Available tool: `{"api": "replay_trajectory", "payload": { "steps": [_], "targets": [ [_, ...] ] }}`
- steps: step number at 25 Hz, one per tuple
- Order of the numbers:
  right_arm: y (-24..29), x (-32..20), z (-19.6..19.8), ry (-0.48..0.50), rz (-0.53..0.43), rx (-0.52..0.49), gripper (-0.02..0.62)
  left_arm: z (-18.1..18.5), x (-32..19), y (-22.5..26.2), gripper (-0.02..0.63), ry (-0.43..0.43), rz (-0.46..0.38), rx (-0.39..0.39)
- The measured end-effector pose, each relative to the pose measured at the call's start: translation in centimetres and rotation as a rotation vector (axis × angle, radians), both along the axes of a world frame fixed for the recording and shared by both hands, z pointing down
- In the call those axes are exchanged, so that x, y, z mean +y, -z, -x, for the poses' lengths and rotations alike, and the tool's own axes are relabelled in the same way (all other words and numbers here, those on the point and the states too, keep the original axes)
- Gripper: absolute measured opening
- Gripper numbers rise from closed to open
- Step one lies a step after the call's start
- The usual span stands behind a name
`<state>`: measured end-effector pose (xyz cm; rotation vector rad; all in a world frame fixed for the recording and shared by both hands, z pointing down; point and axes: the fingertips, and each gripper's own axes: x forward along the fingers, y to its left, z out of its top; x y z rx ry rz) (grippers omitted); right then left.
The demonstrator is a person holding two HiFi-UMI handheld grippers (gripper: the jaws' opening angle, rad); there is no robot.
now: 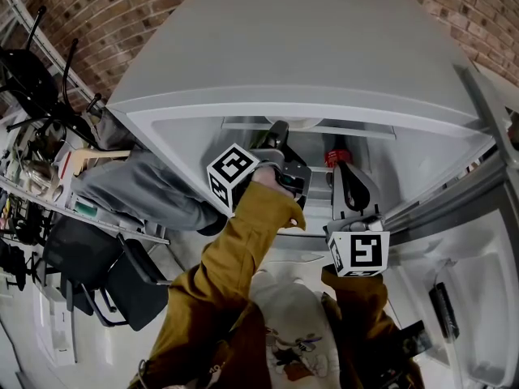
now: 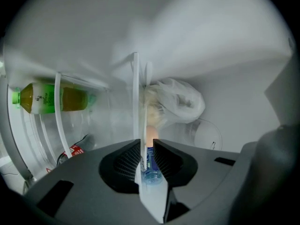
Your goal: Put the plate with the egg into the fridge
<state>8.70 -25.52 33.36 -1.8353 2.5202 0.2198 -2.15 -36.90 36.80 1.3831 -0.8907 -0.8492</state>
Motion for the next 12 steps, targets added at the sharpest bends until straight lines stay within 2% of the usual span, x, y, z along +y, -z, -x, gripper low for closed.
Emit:
{"api": "replay_trajectory", "payload": {
  "steps": [2, 12],
  "targets": [
    [0.0, 0.0, 0.0, 0.000, 0.000, -0.002, 0.006, 0.1, 0.0, 0.1, 0.088, 0.001, -0.002, -0.001],
    [0.1, 0.6, 0.4, 0.003, -0.005, -0.006, 0.006, 0.3, 1.4, 0.6, 0.091, -0.007, -0.022, 0.010]
  ]
}}
